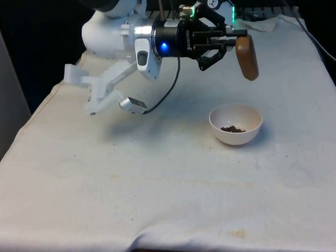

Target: Pour the coffee beans from the cup into the bowl.

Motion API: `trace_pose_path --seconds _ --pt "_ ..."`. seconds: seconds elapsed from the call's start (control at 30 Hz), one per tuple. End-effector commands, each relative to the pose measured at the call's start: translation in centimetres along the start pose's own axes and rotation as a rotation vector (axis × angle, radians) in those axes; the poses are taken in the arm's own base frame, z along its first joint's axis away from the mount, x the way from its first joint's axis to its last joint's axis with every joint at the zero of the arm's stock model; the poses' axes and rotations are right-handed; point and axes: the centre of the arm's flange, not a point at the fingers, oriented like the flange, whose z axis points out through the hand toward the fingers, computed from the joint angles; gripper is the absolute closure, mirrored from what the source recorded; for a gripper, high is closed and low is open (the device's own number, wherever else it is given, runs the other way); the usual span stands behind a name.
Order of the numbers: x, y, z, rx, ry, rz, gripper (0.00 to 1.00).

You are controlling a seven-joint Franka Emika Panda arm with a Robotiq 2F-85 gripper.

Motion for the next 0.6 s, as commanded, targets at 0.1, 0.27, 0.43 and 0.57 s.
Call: trace_pose_path --seconds 0.1,0.27,0.43,0.57 --pt "0.00 0.00 0.00 0.000 0.000 -0.002 0.97" --pt "0.02 0.03 0.00 0.000 0.000 -0.002 0.97" --pt "-0.03 0.03 -0.01 0.000 0.000 -0.006 0.97" --pt "-0.01 -0.10 0.11 -0.013 0.000 -0.005 0.97"
